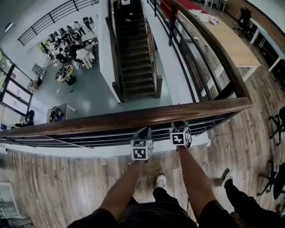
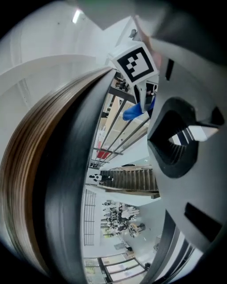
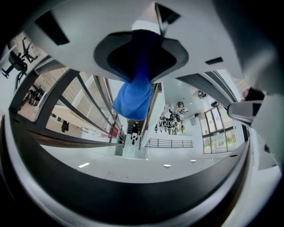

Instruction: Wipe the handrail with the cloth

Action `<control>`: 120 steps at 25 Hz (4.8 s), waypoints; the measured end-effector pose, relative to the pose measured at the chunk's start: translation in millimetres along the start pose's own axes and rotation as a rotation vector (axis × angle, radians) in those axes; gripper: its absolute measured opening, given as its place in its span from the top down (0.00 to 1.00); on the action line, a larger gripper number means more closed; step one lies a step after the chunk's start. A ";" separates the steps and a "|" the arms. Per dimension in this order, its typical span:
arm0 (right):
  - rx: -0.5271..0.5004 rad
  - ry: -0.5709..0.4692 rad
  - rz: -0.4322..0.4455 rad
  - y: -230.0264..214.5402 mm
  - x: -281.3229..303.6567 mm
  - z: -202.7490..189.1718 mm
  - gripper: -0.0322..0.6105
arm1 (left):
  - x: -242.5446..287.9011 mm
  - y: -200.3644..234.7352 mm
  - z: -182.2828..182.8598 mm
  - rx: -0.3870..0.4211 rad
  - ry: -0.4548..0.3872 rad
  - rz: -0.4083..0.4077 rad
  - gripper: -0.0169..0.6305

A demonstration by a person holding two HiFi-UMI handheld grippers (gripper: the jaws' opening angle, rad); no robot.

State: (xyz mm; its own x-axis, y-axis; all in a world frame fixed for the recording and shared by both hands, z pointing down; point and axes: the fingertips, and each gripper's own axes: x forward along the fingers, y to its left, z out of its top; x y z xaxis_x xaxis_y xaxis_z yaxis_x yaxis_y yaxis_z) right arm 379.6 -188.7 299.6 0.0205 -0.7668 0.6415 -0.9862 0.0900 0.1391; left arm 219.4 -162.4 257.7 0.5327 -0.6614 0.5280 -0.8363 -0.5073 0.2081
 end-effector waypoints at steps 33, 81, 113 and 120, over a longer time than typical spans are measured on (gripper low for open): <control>0.115 0.079 -0.326 -355.1 -28.3 -108.4 0.78 | 110.5 -228.4 -6.7 0.144 0.045 -0.261 0.97; -0.225 -0.103 0.626 825.3 109.0 6.3 0.78 | -335.7 621.9 -281.5 -0.281 -0.047 0.490 0.97; -0.136 -0.042 0.420 776.7 154.8 -2.3 0.78 | -290.3 589.3 -282.5 -0.233 -0.010 0.420 0.97; -0.100 -0.013 0.366 686.4 155.3 -21.4 0.78 | -241.6 534.5 -263.0 -0.219 0.007 0.362 0.97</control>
State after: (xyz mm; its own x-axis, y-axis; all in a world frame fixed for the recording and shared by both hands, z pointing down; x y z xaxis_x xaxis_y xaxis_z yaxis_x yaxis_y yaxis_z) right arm -290.5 -232.4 510.9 -0.3328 -0.6807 0.6526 -0.9069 0.4206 -0.0237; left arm -390.6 -128.5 457.9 0.1995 -0.7710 0.6048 -0.9775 -0.1136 0.1777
